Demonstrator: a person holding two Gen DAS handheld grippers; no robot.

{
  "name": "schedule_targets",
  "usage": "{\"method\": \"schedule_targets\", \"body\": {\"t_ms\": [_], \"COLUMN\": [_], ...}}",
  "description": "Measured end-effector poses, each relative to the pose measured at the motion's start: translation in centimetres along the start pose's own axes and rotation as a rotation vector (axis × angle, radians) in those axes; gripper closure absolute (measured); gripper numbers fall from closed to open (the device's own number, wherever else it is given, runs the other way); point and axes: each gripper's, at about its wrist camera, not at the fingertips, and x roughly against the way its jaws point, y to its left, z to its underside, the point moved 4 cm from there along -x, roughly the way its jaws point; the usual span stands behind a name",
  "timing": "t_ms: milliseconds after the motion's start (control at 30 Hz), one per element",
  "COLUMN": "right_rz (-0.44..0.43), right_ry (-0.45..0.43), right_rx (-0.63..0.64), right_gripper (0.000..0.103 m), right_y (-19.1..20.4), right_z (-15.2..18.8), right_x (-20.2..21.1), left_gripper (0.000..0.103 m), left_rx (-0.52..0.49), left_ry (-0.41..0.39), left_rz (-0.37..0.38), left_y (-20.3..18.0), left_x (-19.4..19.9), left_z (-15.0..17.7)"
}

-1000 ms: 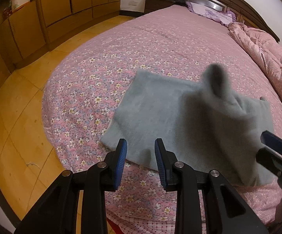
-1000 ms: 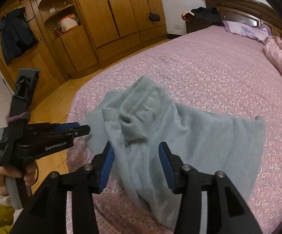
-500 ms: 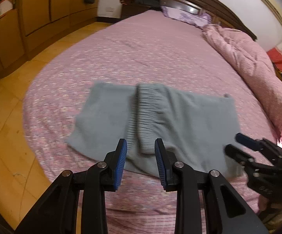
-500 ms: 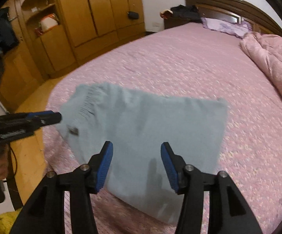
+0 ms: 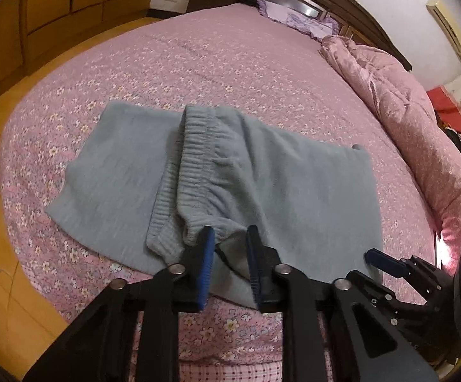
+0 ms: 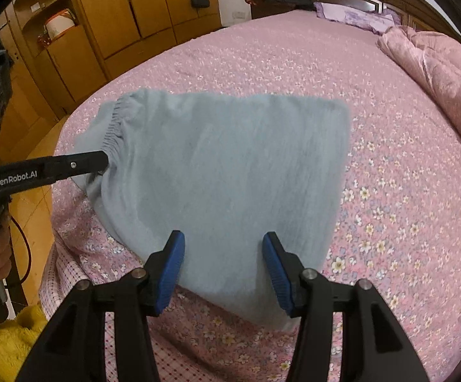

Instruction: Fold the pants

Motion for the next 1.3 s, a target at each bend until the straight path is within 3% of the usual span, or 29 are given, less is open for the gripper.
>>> {"method": "schedule_targets", "body": {"t_ms": [333,433,500,567,633,767,833,933,1033,1167,1233,1300], "right_rz": [-0.011,-0.012,-0.012,-0.014,-0.018,-0.024,-0.025,-0.026,-0.024,-0.020,-0.027,-0.056], "right_ry": [0.013,0.018,0.020,0.019,0.017,0.018,0.023,0.033,0.036,0.039,0.038,0.020], "right_rx": [0.012,0.016,0.015,0.014,0.011,0.009,0.008,0.008,0.026,0.035,0.025,0.002], "right_gripper": [0.049,0.049,0.049,0.049,0.049,0.049,0.049,0.046,0.039,0.037,0.037,0.037], "right_y": [0.4,0.5,0.5,0.6,0.6,0.7,0.6,0.5,0.8,0.9,0.7,0.5], "right_z": [0.4,0.4,0.4,0.4,0.2,0.4,0.4,0.5,0.6,0.5,0.3,-0.1], "right_x": [-0.2,-0.3,-0.4,-0.4,-0.3,-0.3,-0.5,-1.1,-1.4,-1.6,-1.3,-0.7], "left_gripper": [0.089,0.089,0.092,0.102,0.103,0.103,0.103,0.103,0.103,0.086,0.082,0.081], "left_rx": [0.068,0.088,0.108,0.121,0.120,0.071,0.079,0.117,0.092,0.078,0.069,0.067], "left_ry": [0.061,0.078,0.068,0.039,-0.008,-0.104,-0.093,-0.039,-0.048,-0.032,-0.012,0.015], "left_rz": [-0.055,-0.036,-0.015,0.006,0.013,-0.120,-0.137,-0.045,0.019,0.080,0.083,0.033], "left_y": [0.8,0.9,1.4,1.9,2.4,3.7,4.8,5.6,4.4,2.3,1.5,1.2], "left_x": [-1.2,-2.0,-2.0,-1.1,0.5,2.8,2.8,2.4,2.8,2.7,1.9,0.9], "left_z": [0.9,1.1,1.3,1.3,1.2,1.0,1.2,1.8,1.8,1.6,1.4,1.2]}}
